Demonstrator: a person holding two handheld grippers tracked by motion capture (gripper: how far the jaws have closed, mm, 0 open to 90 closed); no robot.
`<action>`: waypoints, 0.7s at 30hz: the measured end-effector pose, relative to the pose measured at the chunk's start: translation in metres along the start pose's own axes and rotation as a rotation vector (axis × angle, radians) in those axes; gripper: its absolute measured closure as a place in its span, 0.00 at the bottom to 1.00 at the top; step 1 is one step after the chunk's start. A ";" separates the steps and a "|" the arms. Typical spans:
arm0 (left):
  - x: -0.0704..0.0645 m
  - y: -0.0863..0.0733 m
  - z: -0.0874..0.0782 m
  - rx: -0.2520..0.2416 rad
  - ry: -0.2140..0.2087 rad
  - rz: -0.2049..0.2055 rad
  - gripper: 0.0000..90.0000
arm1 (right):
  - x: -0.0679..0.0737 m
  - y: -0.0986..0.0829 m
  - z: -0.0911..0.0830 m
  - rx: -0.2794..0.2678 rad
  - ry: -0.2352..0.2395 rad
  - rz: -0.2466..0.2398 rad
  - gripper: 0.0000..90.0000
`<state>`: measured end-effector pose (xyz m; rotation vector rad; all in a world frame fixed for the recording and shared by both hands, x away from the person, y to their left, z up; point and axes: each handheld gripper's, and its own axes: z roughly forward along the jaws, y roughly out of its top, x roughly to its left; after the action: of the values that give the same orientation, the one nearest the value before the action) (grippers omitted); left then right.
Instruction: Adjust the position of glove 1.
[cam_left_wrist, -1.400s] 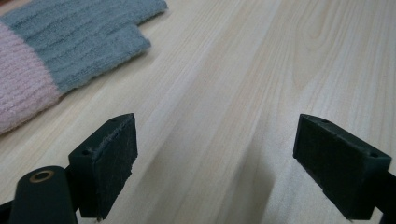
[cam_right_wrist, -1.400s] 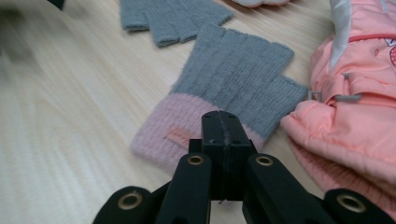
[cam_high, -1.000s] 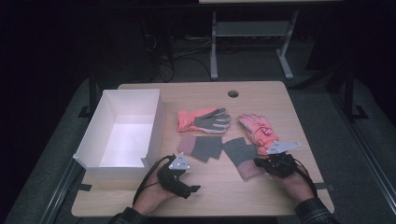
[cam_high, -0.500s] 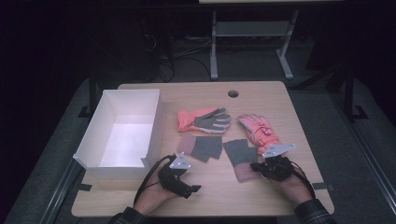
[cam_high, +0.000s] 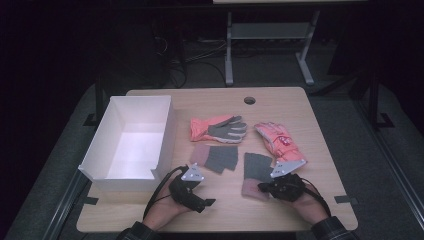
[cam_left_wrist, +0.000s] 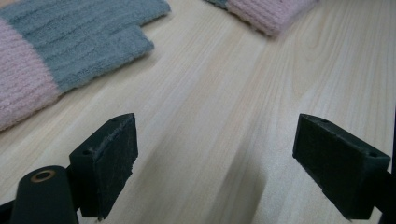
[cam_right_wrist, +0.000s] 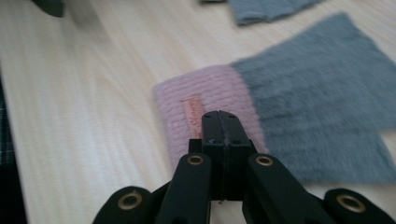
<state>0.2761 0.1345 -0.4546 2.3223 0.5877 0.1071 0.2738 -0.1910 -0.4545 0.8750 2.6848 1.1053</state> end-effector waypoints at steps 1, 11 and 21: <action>0.000 0.000 0.000 0.000 -0.001 0.002 0.15 | 0.003 0.001 0.001 0.003 0.009 -0.002 1.00; 0.001 0.000 0.000 -0.008 -0.003 -0.009 0.15 | 0.024 0.010 0.014 0.007 0.081 -0.046 1.00; 0.001 0.000 0.000 0.000 -0.004 -0.002 0.15 | 0.033 0.018 0.016 -0.022 0.108 -0.076 1.00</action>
<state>0.2772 0.1347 -0.4546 2.3210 0.5883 0.1011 0.2593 -0.1527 -0.4503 0.7230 2.7603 1.1958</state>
